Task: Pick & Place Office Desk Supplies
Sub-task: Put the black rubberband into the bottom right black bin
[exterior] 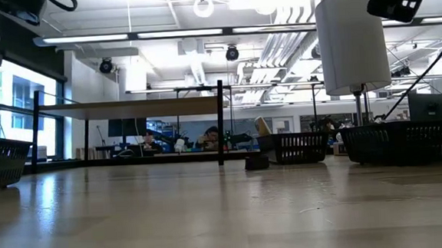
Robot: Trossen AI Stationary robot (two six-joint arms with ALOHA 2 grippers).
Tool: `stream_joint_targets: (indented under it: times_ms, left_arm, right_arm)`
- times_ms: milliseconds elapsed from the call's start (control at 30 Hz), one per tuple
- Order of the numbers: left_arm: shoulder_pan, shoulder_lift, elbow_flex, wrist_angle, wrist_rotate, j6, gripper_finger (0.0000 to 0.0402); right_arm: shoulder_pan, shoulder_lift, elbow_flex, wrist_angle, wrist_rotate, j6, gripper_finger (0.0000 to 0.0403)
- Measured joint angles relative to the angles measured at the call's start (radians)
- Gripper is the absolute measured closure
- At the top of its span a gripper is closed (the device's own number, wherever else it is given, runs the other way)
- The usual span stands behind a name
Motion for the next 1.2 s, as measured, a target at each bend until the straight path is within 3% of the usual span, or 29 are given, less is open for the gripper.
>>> stream_joint_targets:
  times_ms: [167, 400, 567, 667, 767, 1000, 1200]
  left_arm:
    - [0.012, 0.000, 0.001, 0.001, 0.011, 0.001, 0.0280]
    - [0.066, 0.000, 0.093, 0.067, 0.071, 0.036, 0.0277]
    - [0.056, 0.000, 0.139, 0.406, 0.066, 0.279, 0.0277]
    - [0.014, 0.013, 0.139, 0.628, 0.025, 0.489, 0.0277]
    - [-0.023, 0.049, 0.138, 0.706, -0.040, 0.619, 0.0277]
    - [-0.088, 0.182, 0.138, 0.713, -0.075, 0.644, 0.0277]
    - [-0.166, 0.313, 0.138, 0.737, -0.199, 0.712, 0.0280]
  right_arm:
    - [0.000, 0.015, 0.000, 0.011, 0.000, -0.019, 0.0258]
    - [0.000, 0.016, 0.000, 0.012, 0.002, -0.036, 0.0258]
    - [-0.005, 0.016, 0.000, 0.044, 0.008, -0.068, 0.0258]
    - [-0.011, 0.016, 0.000, 0.065, 0.006, -0.073, 0.0258]
    - [-0.011, 0.016, -0.001, 0.081, 0.006, -0.073, 0.0258]
    - [0.010, 0.016, -0.001, 0.088, 0.001, -0.056, 0.0258]
    - [0.024, 0.016, -0.001, 0.089, 0.005, -0.054, 0.0258]
